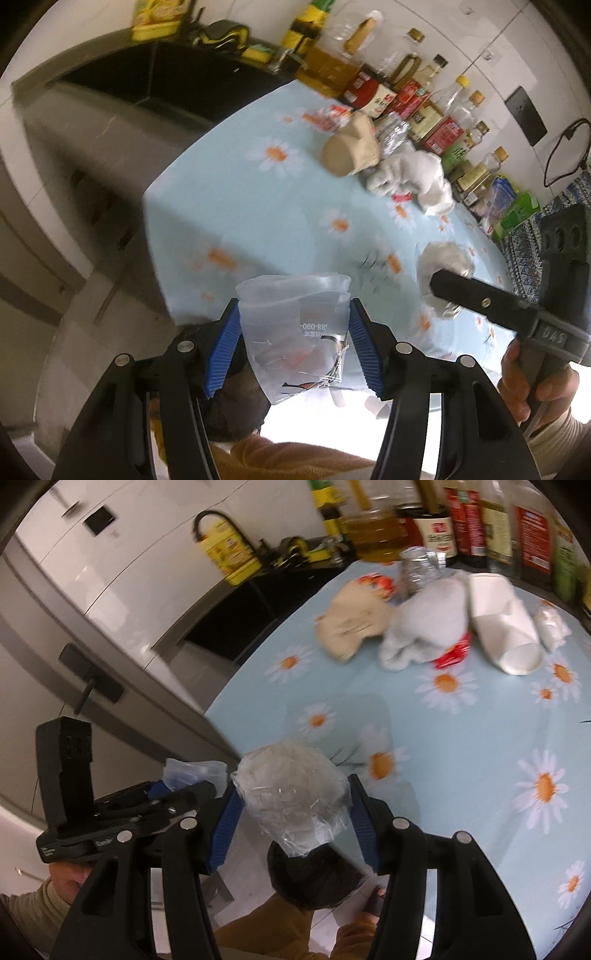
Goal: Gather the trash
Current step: 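Carry the plastic cup and plastic bag down over the black trash bin, then open both tools to drop the cup and bag into the bin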
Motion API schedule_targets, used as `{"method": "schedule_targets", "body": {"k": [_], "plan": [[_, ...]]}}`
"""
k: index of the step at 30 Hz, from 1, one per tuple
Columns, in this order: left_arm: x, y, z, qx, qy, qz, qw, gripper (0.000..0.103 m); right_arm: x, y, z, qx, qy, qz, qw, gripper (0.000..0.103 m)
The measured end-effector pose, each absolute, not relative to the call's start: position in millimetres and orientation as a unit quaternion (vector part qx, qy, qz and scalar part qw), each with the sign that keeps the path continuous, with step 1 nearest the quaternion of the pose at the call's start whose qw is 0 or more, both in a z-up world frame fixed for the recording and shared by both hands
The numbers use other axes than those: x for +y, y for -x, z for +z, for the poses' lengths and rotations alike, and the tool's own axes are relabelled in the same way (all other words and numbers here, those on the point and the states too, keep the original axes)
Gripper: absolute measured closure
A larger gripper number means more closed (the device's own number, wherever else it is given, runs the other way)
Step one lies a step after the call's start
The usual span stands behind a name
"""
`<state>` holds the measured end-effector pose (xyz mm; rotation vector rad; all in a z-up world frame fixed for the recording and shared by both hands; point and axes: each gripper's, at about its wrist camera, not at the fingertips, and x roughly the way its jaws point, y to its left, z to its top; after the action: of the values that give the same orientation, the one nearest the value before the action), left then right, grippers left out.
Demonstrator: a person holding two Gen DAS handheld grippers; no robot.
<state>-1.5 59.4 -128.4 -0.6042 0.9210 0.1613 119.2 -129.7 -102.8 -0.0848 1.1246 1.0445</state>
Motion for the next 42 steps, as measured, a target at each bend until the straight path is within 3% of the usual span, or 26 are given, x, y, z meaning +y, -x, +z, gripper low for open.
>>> {"method": "schedule_targets", "body": {"k": [12,23,39,42], "plan": [[69.2,46.9,-184.6,0.479,0.320,0.098,0.812,0.047,-105.3,-68.5,-126.5,0.533,0.087,0.501,0.676,0.046],[73.2,59.2,-250.4,0.529,0.329,0.092,0.777,0.047,-89.5,-41.2,-185.3,0.552,0.174,0.473,0.665,0.046],[74.5,67.4,-311.2,0.564,0.369,0.089,0.733,0.046,-68.8,-43.5,-233.7,0.596,0.182,0.450,0.639,0.044],[78.3,68.3,-315.5,0.570,0.376,0.099,0.724,0.029,-71.4,-44.6,-231.3,0.597,0.175,0.447,0.643,0.039]]}}
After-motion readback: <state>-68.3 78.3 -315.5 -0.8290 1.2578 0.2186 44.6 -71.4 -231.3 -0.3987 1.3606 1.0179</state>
